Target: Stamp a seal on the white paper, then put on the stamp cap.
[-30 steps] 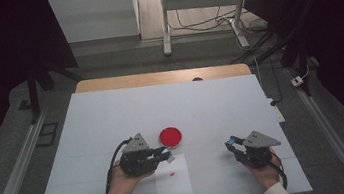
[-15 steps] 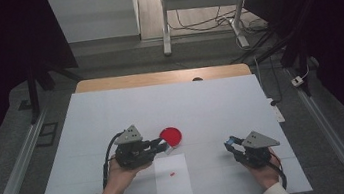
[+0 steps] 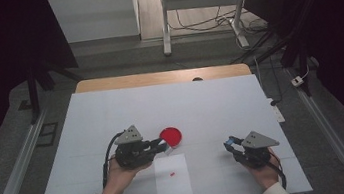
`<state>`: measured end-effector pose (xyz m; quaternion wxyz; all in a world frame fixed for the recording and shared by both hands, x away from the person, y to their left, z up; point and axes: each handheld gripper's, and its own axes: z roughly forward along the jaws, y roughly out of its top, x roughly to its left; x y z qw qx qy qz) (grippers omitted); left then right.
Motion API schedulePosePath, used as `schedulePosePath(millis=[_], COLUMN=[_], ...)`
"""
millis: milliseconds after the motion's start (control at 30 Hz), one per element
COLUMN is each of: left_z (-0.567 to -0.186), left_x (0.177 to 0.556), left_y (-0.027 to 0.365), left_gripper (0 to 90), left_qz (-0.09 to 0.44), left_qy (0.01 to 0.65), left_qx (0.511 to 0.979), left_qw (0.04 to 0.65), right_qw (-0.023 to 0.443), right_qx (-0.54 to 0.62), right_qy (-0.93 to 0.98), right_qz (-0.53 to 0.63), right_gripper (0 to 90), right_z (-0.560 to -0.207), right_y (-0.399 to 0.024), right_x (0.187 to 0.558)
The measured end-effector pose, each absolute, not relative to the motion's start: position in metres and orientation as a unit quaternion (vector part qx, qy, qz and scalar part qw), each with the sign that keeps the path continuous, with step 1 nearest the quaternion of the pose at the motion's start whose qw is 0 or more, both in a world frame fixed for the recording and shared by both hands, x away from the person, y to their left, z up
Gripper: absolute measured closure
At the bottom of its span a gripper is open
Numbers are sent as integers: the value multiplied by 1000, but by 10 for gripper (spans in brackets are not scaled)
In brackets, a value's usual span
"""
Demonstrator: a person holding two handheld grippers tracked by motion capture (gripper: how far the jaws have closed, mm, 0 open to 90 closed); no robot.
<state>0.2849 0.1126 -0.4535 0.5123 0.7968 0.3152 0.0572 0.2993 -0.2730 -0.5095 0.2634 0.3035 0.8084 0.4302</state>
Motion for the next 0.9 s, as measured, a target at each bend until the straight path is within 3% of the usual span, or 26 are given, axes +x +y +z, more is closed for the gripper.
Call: schedulePosePath(millis=[900], left_z=[-458], left_x=[285], left_y=[108], left_gripper=[748], left_qz=[58], left_qy=[320], left_qx=[795], left_qw=[512], right_qw=[227], right_qx=[277], right_qy=[815], right_qz=[455], right_gripper=[644], right_z=[-508], right_y=[-242], right_x=[290])
